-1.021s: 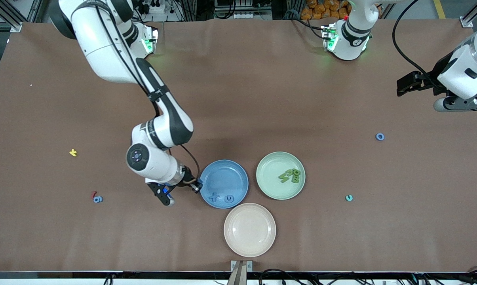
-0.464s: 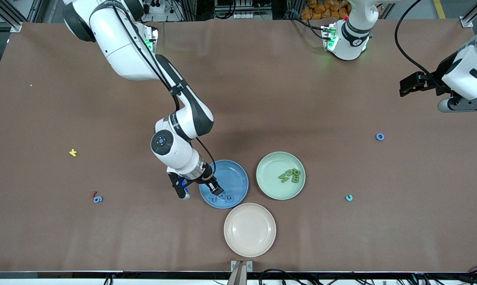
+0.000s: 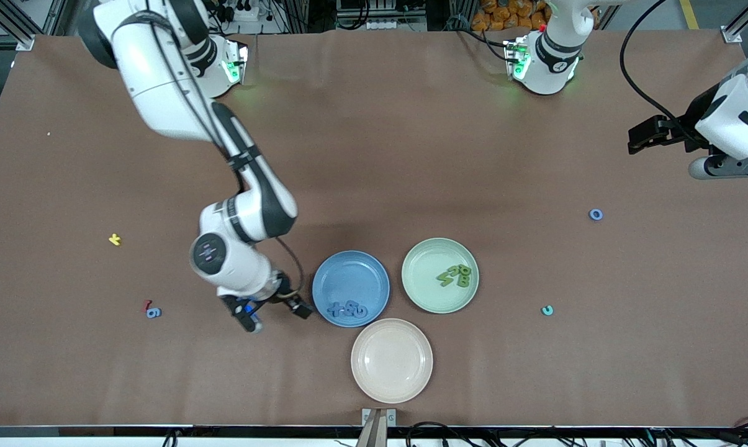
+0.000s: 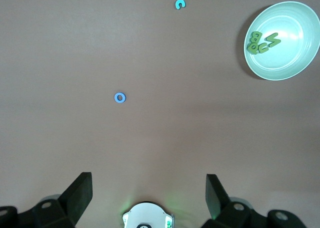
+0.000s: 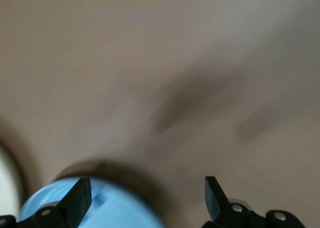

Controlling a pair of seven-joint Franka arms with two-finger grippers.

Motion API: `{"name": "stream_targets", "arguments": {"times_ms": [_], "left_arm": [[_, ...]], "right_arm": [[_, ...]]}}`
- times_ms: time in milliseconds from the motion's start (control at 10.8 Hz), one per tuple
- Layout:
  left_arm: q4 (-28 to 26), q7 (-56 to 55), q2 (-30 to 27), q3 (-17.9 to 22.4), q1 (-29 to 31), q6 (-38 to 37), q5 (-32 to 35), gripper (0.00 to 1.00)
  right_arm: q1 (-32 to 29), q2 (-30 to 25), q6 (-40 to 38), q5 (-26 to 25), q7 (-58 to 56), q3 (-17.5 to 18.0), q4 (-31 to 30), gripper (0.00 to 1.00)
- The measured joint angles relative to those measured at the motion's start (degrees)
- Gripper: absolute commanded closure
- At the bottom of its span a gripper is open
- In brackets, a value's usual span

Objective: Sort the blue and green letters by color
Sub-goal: 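Carry the blue E with the right gripper onto the blue plate and release, then move the right gripper to the blue 9 beside the pink I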

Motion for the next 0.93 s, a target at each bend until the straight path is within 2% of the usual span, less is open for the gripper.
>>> {"name": "stream_targets", "arguments": {"times_ms": [278, 464, 649, 928], "left_arm": [[0.00, 0.00, 0.19, 0.05, 0.01, 0.55, 0.00, 0.00], [0.00, 0.00, 0.43, 0.06, 0.01, 1.20, 0.00, 0.00], [0.00, 0.00, 0.55, 0.07, 0.01, 1.55, 0.00, 0.00], [0.00, 0.00, 0.56, 0.07, 0.01, 1.56, 0.00, 0.00]], "right_arm": [[-7.68, -0.31, -8.17, -3.91, -21.19, -2.19, 0.30, 0.00], [-8.79, -0.35, -10.09, -6.73, -30.10, -5.80, 0.24, 0.00], [-10.47, -0.28, -10.07, -7.23, -33.24, -8.08, -0.05, 0.00], [-16.65, 0.17, -8.13, -6.35, -32.68, -8.32, -0.76, 0.00]]}}
